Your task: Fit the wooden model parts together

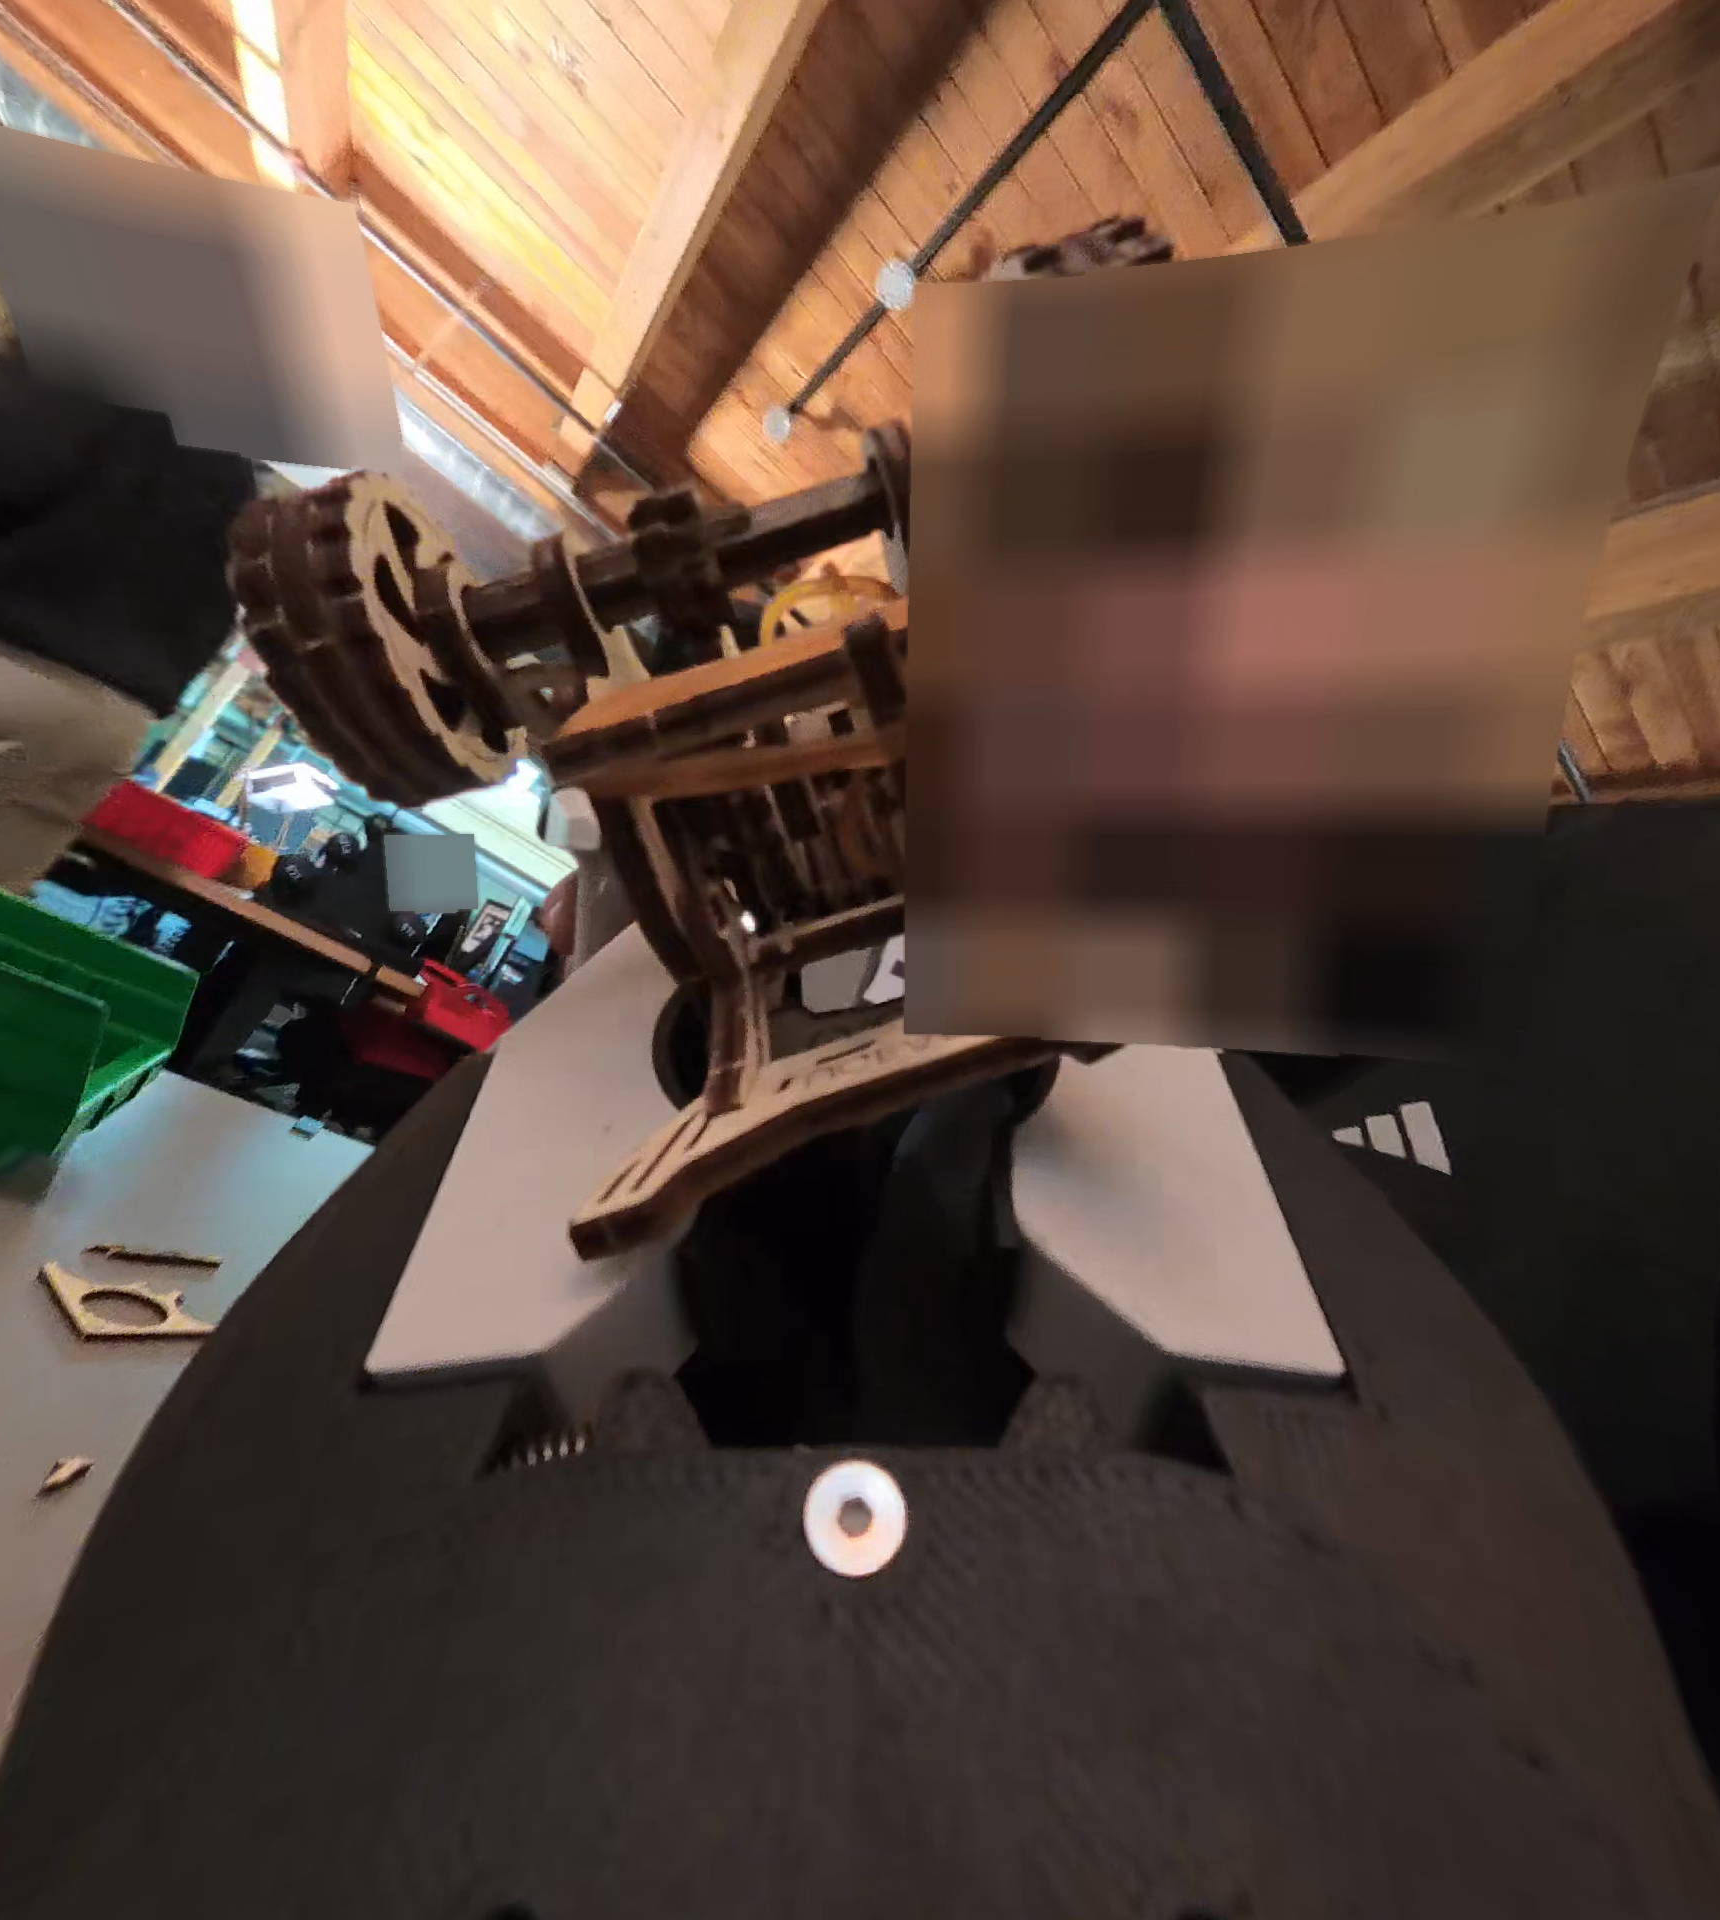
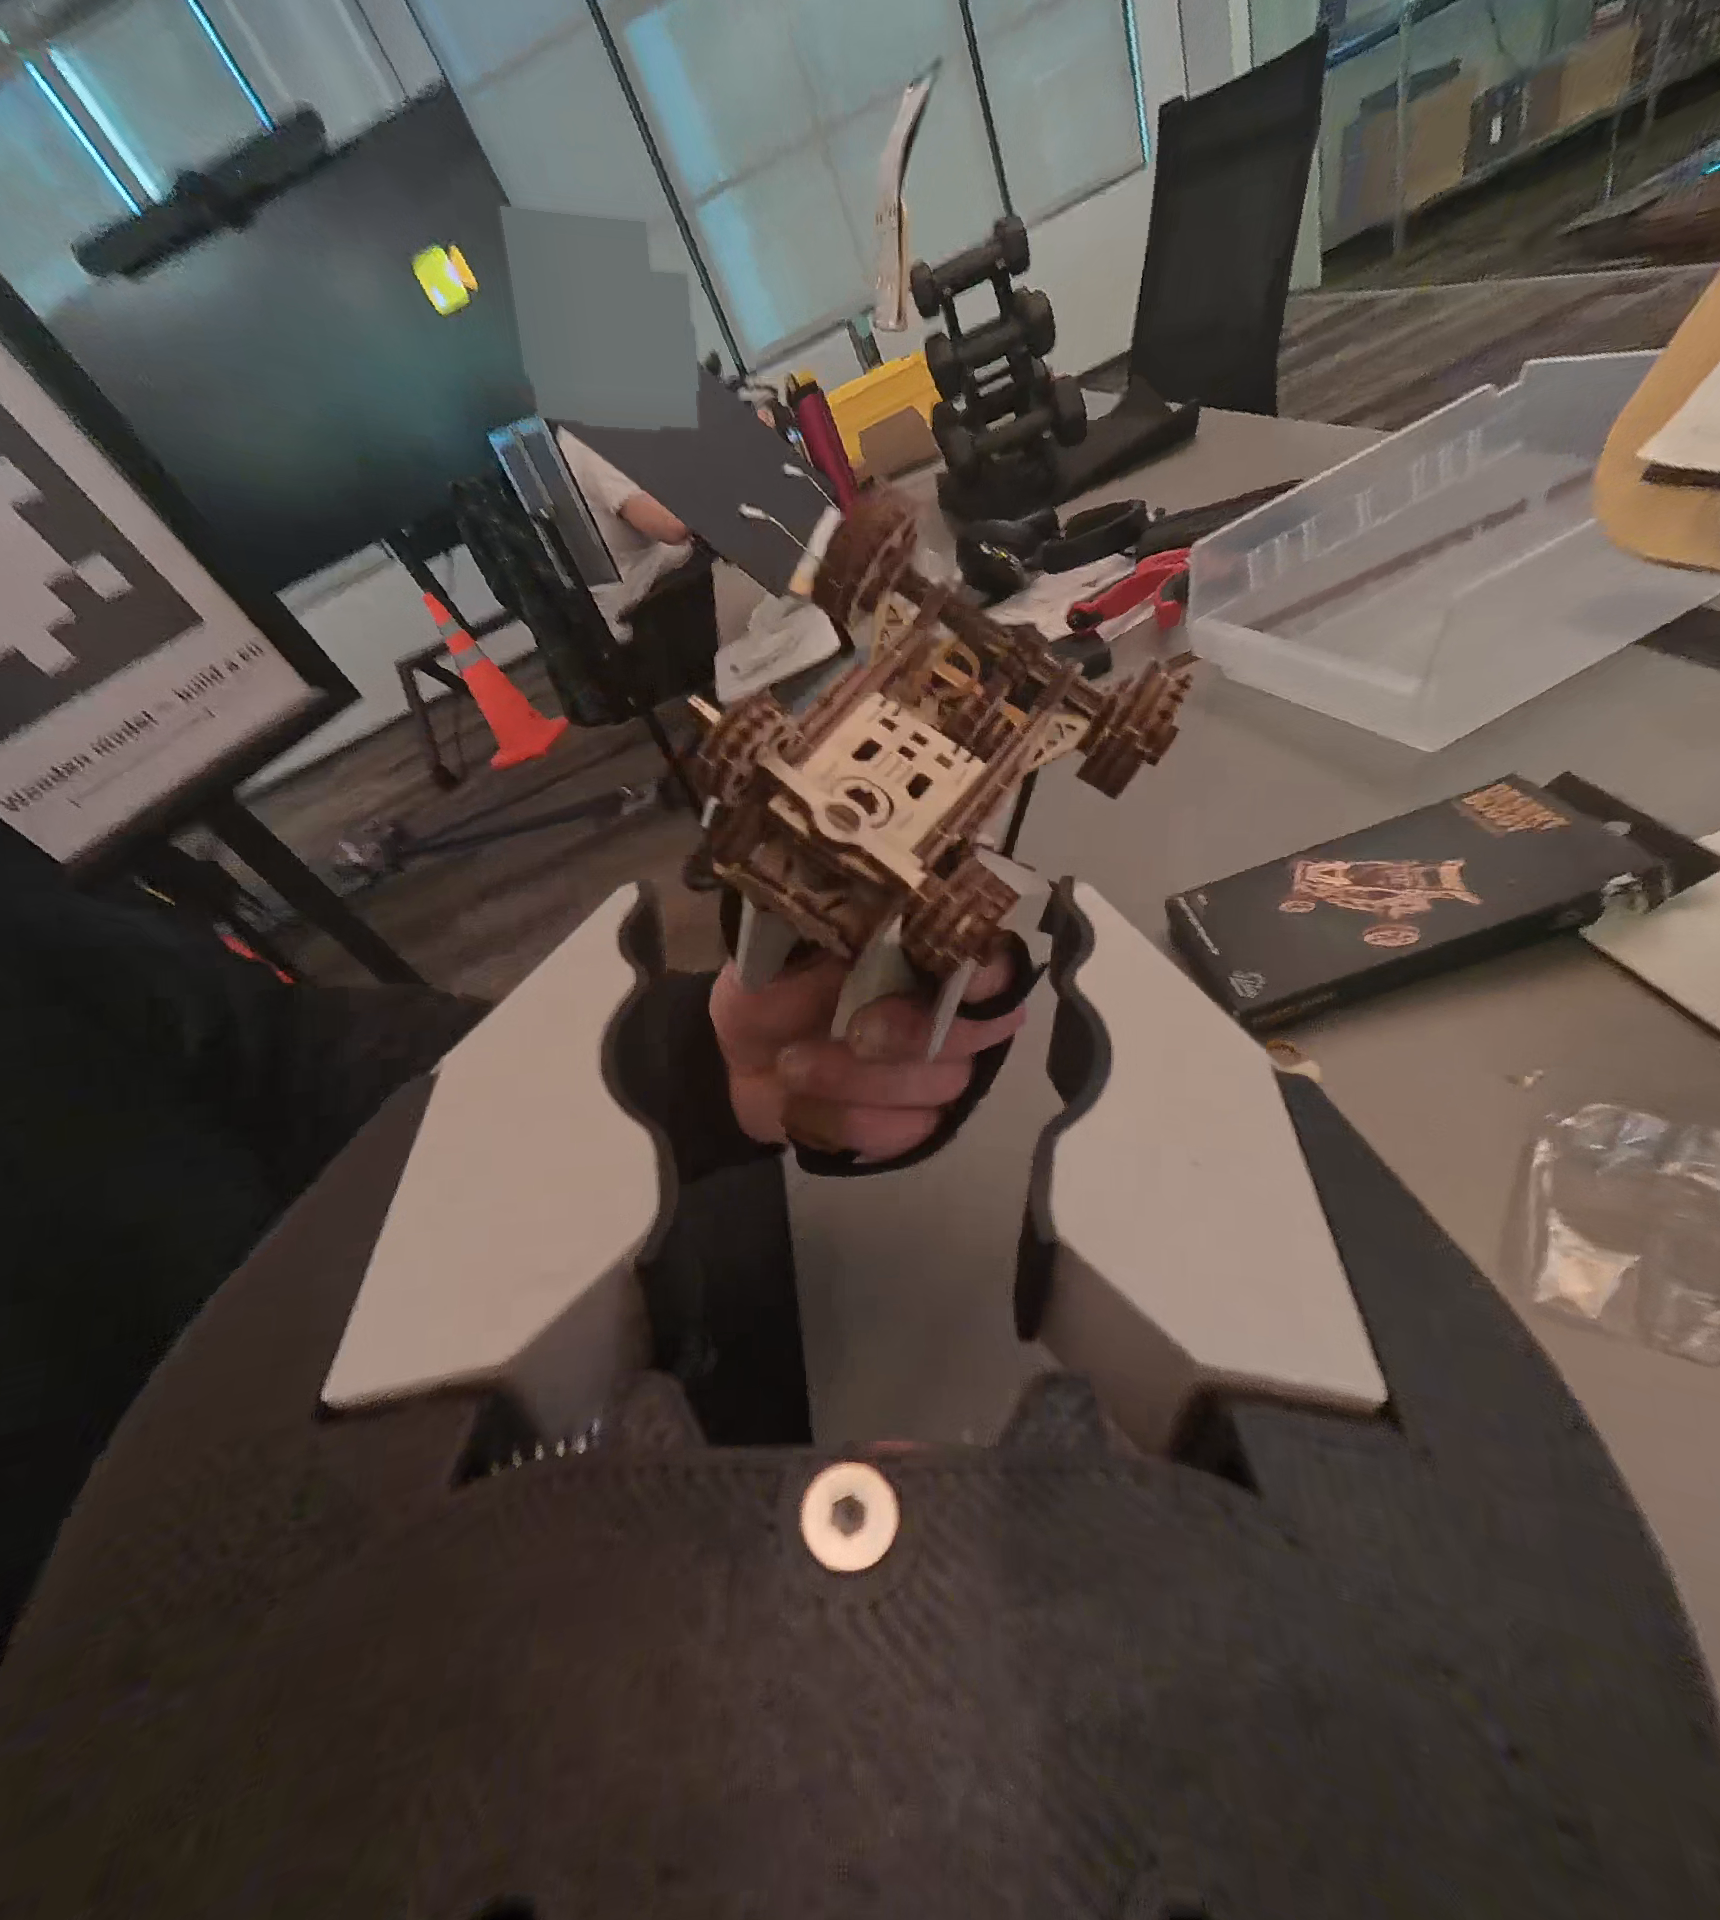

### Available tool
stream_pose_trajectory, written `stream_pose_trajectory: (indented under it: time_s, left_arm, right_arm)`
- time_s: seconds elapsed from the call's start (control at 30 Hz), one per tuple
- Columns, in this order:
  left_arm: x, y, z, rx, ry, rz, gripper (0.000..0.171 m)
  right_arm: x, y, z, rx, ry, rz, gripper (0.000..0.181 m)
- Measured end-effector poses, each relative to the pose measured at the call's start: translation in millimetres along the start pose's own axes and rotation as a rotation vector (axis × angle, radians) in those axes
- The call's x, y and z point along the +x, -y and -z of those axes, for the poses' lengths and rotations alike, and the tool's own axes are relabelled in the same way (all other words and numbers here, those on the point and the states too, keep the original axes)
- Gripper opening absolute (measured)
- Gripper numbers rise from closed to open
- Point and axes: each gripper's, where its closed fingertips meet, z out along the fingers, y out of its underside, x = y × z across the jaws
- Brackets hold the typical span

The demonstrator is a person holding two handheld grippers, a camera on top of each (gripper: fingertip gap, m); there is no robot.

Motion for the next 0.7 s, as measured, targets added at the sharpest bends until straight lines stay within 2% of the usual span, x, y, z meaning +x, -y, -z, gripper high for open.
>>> stream_pose_trajectory:
  time_s: [0.17,0.3,0.37,0.43,0.53,0.7]
  left_arm:
    - [-1.7,15.1,-4.0,0.057,-0.042,0.012,0.049]
    - [-5.5,18.7,-8.1,0.095,-0.067,0.021,0.048]
    - [-7.1,16.1,-10.7,0.082,-0.075,0.027,0.048]
    - [-10.0,13.7,-12.7,0.083,-0.081,0.040,0.049]
    - [-10.1,13.8,-14.0,0.109,-0.110,0.061,0.048]
    - [-4.1,14.2,-17.7,0.116,-0.154,0.070,0.047]
  right_arm:
    - [2.8,-1.3,-2.3,-0.027,-0.062,0.030,0.074]
    - [1.3,5.8,-3.2,0.042,-0.087,0.021,0.073]
    - [6.5,7.4,-2.6,0.052,-0.099,0.012,0.066]
    - [11.9,9.0,-2.8,0.062,-0.115,-0.005,0.066]
    - [14.4,10.6,-3.7,0.062,-0.134,0.023,0.054]
    - [8.8,14.7,-2.8,0.075,-0.079,0.074,0.053]
